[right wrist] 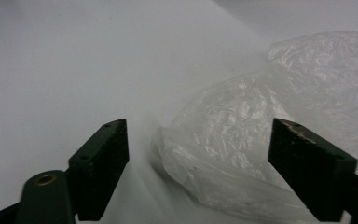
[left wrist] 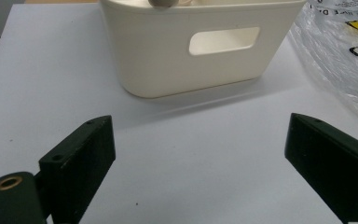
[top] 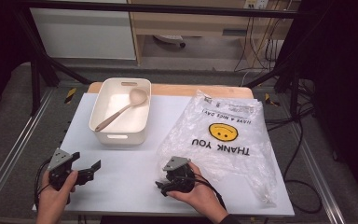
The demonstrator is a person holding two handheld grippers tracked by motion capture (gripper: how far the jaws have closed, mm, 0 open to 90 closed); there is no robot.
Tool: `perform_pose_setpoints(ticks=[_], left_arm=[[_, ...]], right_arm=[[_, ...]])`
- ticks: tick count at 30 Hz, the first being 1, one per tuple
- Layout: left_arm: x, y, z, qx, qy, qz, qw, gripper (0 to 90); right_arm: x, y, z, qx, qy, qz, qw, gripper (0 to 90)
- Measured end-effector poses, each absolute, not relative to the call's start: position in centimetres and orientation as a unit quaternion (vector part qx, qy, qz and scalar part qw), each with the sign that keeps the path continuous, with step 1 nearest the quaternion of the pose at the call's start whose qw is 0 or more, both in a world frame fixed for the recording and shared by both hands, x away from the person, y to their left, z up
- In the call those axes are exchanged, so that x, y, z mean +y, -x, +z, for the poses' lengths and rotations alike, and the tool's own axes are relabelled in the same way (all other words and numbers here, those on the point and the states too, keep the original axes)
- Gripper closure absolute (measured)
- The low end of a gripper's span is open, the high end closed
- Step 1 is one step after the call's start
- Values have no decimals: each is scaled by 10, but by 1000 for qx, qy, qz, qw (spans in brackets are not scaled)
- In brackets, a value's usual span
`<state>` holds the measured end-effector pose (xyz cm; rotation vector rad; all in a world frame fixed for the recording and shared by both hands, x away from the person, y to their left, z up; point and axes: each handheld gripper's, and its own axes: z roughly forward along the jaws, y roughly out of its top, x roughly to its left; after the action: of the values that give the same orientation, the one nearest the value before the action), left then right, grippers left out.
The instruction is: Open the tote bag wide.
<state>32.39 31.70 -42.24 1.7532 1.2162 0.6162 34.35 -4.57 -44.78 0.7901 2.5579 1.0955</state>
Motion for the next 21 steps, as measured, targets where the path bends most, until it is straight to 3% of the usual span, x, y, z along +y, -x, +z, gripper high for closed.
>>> perform_pose_setpoints(ticks=[4,9,11,14,16,21], left_arm=[[318,-324,-424,494,-706,247,443,80],[318,-323,-423,493,-707,250,442,80],[318,-324,-423,494,-707,250,440,80],[318,-324,-424,496,-706,249,439,81],[319,-324,-423,495,-707,252,439,81],[318,-324,-424,495,-708,252,437,81]], right_arm=[[-45,-341,-448,885,-259,369,118,319],[-49,-341,-452,888,-261,360,116,493],[-52,-342,-452,886,-260,367,111,659],[-55,-346,-451,884,-263,372,107,825],[-59,-353,-449,875,-276,385,100,869],[-62,-363,-433,854,-295,416,100,875]])
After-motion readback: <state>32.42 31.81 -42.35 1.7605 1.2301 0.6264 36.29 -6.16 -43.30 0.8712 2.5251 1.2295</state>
